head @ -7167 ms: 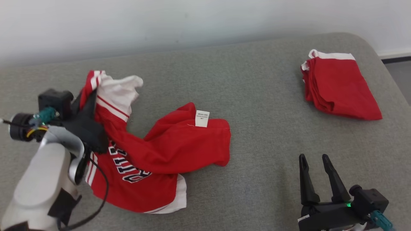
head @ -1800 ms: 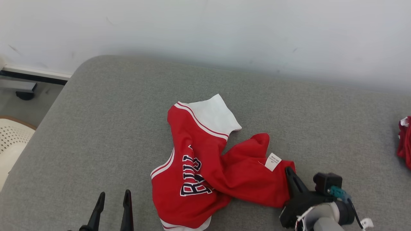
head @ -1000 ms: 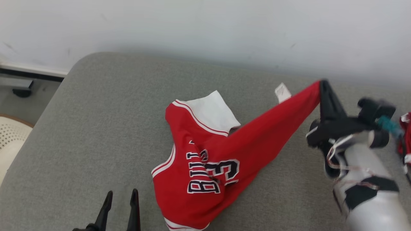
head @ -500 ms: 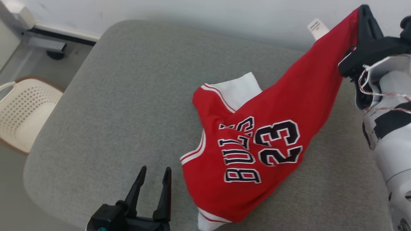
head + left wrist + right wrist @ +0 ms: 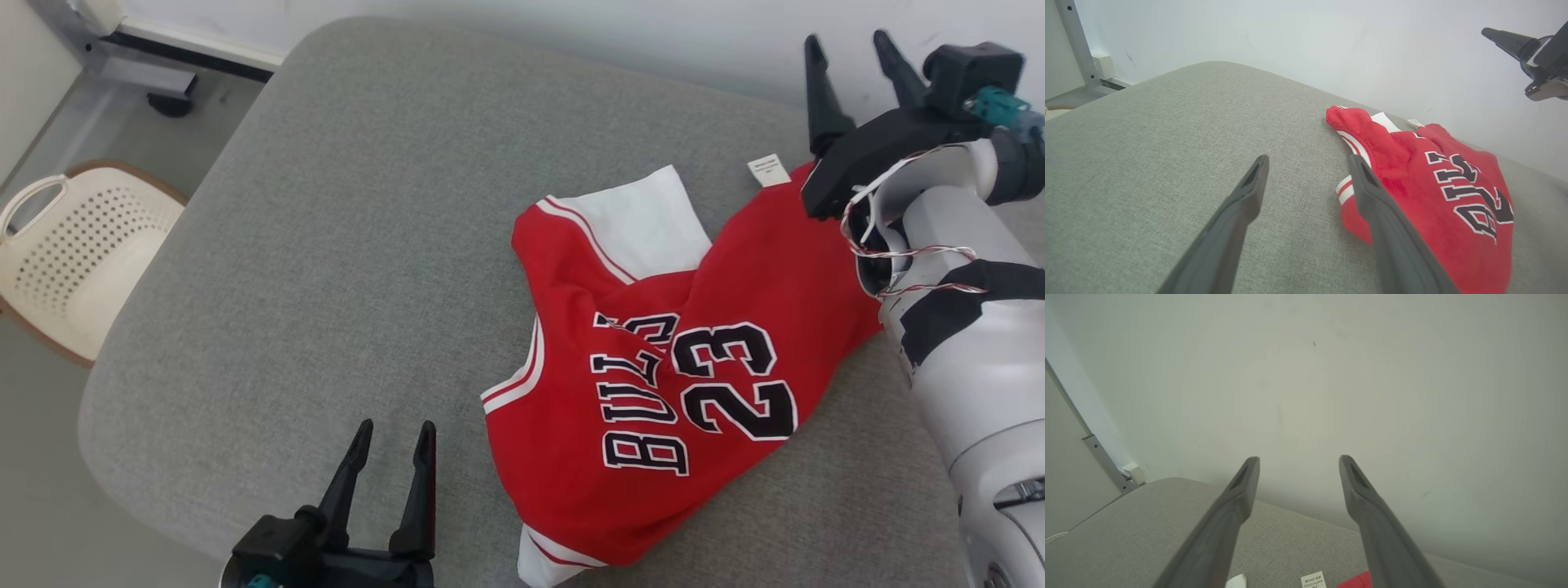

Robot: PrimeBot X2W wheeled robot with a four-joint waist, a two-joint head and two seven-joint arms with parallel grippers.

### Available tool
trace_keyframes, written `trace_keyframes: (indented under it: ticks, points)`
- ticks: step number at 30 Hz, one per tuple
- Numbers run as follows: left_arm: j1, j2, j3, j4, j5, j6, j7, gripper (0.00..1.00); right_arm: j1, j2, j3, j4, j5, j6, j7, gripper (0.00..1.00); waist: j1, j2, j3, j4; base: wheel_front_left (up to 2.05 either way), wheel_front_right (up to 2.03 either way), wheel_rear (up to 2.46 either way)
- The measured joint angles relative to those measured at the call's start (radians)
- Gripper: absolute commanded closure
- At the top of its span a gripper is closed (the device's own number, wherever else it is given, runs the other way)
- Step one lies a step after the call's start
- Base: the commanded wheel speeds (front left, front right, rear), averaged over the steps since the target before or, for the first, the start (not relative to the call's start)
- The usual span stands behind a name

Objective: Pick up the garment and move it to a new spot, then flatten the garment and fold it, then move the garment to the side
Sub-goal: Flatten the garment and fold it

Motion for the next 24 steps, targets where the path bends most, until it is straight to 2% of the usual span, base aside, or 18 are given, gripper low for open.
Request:
trace_keyframes:
  ticks: [13, 18, 24]
  points:
    - [0.064, 0.000, 0.100, -0.010, 0.029, -0.004, 0.000, 0.00, 0.408, -0.049, -0.003, -0.283, 0.174, 0.000, 0.000, 0.00, -0.0002, -0.0001, -0.083, -0.097, 0.00, 0.00, 0.00]
    - [0.066, 0.000, 0.115, -0.012, 0.032, -0.007, 0.000, 0.00, 0.526, -0.025, -0.001, -0.312, 0.212, 0.000, 0.000, 0.00, -0.0003, -0.0002, -0.099, -0.120, 0.00, 0.00, 0.00]
    - [0.069, 0.000, 0.114, -0.015, 0.033, -0.008, 0.000, 0.00, 0.600, 0.054, 0.010, -0.266, 0.297, 0.000, 0.000, 0.00, -0.0003, -0.0002, -0.106, -0.129, 0.00, 0.00, 0.00]
